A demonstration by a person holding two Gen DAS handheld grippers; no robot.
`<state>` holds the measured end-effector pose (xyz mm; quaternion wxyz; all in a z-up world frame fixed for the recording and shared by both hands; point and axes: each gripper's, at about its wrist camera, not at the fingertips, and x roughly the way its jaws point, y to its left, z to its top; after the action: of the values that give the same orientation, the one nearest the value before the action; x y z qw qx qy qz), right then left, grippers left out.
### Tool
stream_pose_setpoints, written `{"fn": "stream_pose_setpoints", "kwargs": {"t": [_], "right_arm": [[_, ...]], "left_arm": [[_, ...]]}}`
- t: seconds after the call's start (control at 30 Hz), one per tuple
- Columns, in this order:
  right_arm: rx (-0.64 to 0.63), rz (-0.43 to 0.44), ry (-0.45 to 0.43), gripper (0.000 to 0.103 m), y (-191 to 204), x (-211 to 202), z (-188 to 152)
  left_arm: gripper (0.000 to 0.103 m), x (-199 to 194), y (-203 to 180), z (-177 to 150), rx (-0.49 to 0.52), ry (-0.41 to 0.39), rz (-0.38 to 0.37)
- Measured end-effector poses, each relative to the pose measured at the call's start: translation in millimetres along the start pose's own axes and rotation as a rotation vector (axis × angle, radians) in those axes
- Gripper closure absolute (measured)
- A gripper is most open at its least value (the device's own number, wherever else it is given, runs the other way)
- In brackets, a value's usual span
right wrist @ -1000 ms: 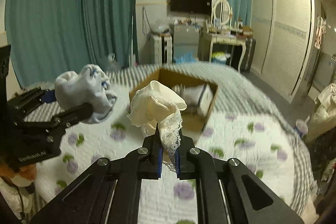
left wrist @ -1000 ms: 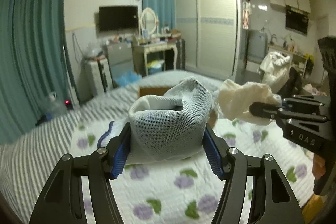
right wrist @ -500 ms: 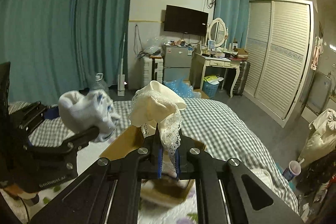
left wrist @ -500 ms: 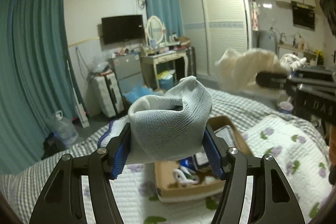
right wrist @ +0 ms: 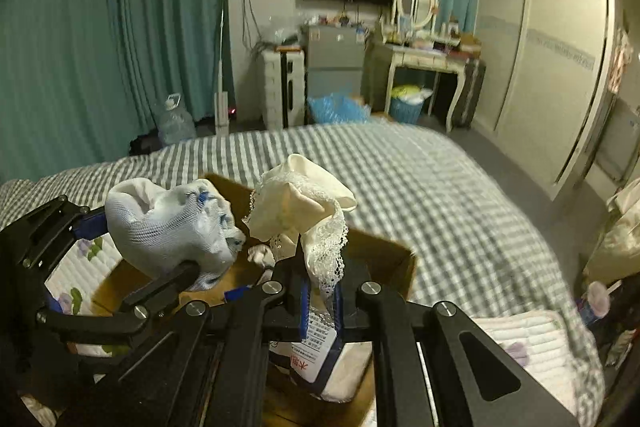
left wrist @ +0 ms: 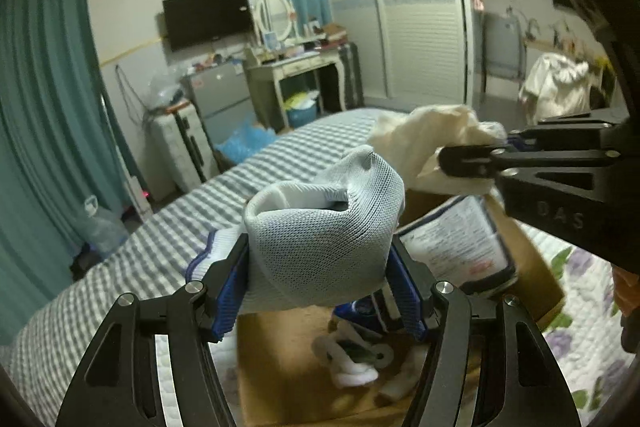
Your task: Organize soft objects
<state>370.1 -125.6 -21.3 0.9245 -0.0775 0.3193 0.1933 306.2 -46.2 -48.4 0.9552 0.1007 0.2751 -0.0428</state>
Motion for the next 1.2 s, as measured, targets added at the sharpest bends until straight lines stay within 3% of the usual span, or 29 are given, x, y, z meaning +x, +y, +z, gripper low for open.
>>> {"fn": "stream_pose_setpoints", "kwargs": {"t": [0.1, 0.23, 0.27, 0.33, 0.37, 0.47, 0.6, 0.83, 0.87, 0.9, 0.93, 1.03, 1.1, 1.2], "right_arm": [[0.013, 0.032, 0.031, 0.095, -5.9, 16.1, -7.8], [0.009, 0.047, 0.054, 0.095, -2.9, 29.2, -14.0], [0.014, 0.057, 0.059, 0.091, -2.4, 30.2, -14.0], [0.038, 0.038, 0.054, 0.070, -2.3, 26.7, -13.3], [0.048, 0.027, 0.044, 0.051, -5.0, 24.3, -10.8], [0.080, 0.006, 0.010, 0.046, -10.5, 2.3, -1.1], [0.074, -0.032, -0.043, 0.046, -8.5, -55.8, 18.3], [0.038, -0.080, -0.189, 0.046, 11.2, -210.8, 52.9], [0.030, -0.088, -0.213, 0.045, 15.7, -235.8, 55.7], [0.022, -0.101, -0.233, 0.043, 20.5, -259.0, 57.3], [0.015, -0.111, -0.263, 0.042, 25.7, -284.8, 57.4], [0.002, -0.123, -0.335, 0.029, 40.1, -341.9, 50.5], [0.019, -0.131, -0.391, 0.003, 49.9, -378.4, 37.9], [0.017, -0.160, -0.461, 0.000, 69.1, -421.3, 12.3]], "left_arm": [[0.039, 2.1, -3.6, -2.5, 0.019, -0.003, 0.016], [0.028, 0.3, -11.0, -7.3, 0.044, -0.015, 0.027], [0.025, 0.1, -12.9, -7.7, 0.050, -0.008, 0.029], [0.024, -0.1, -14.4, -6.9, 0.055, 0.003, 0.018], [0.024, -4.5, -15.6, -5.7, 0.050, -0.001, 0.035], [0.024, -21.6, -15.9, 1.1, 0.033, -0.002, 0.059], [0.024, -66.5, -9.9, 22.7, 0.002, -0.030, 0.070], [0.024, -211.2, 1.9, 74.3, -0.050, -0.227, 0.093], [0.023, -228.0, 2.2, 77.8, -0.051, -0.254, 0.096], [0.010, -253.2, 1.8, 81.5, -0.053, -0.293, 0.105], [0.006, -271.6, 1.5, 81.2, -0.057, -0.326, 0.112], [0.006, -328.3, 3.6, 80.4, -0.070, -0.431, 0.128], [0.006, -355.9, 5.8, 77.9, -0.082, -0.468, 0.121], [0.006, -392.5, 8.3, 65.5, -0.100, -0.531, 0.144]]}}
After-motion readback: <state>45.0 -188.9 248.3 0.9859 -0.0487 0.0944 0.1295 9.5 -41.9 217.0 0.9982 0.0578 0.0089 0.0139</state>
